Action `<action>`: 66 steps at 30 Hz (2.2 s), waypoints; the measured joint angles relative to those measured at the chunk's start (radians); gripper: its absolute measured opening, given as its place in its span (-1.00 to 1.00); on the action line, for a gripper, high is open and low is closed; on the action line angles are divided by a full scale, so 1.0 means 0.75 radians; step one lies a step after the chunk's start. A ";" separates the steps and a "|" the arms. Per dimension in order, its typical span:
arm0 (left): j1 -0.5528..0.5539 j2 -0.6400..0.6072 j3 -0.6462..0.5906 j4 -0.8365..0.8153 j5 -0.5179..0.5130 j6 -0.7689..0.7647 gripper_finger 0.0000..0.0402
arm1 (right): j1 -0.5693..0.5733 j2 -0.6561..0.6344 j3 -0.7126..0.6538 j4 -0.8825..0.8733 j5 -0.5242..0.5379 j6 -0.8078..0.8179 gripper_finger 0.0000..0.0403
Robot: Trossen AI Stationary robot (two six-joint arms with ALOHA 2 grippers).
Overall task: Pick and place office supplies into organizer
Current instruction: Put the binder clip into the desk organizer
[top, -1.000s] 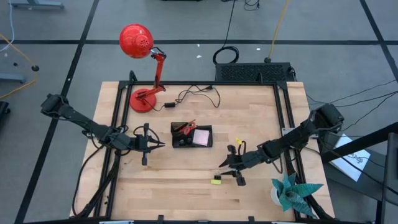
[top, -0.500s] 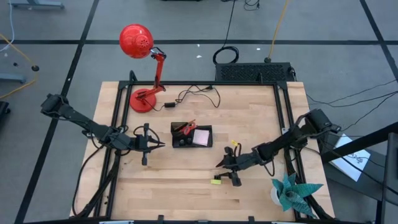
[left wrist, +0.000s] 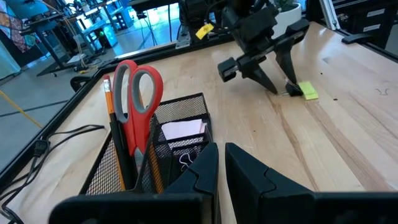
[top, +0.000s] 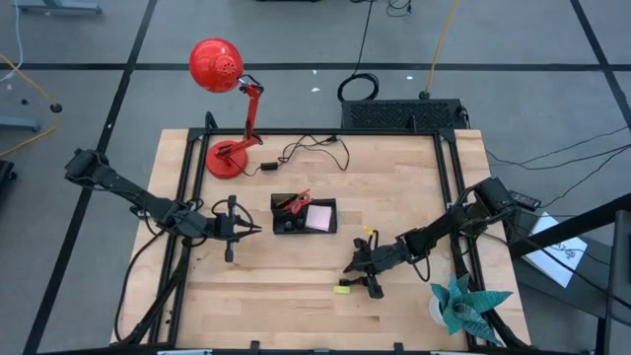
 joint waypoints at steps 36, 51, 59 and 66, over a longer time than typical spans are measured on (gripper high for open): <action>0.000 0.000 0.000 -0.006 0.000 -0.002 -0.81 | -0.025 -0.001 0.000 0.062 -0.127 -0.020 -0.51; 0.000 0.000 0.000 -0.006 0.000 -0.001 -0.81 | -0.055 -0.001 0.016 0.086 -0.124 0.021 -0.22; -0.001 0.000 0.000 -0.006 0.000 -0.001 -0.81 | -0.055 -0.001 0.049 0.051 -0.126 0.010 -0.26; -0.001 0.000 0.000 -0.009 0.000 -0.002 -0.81 | -0.055 -0.001 0.049 0.019 -0.120 0.020 -0.28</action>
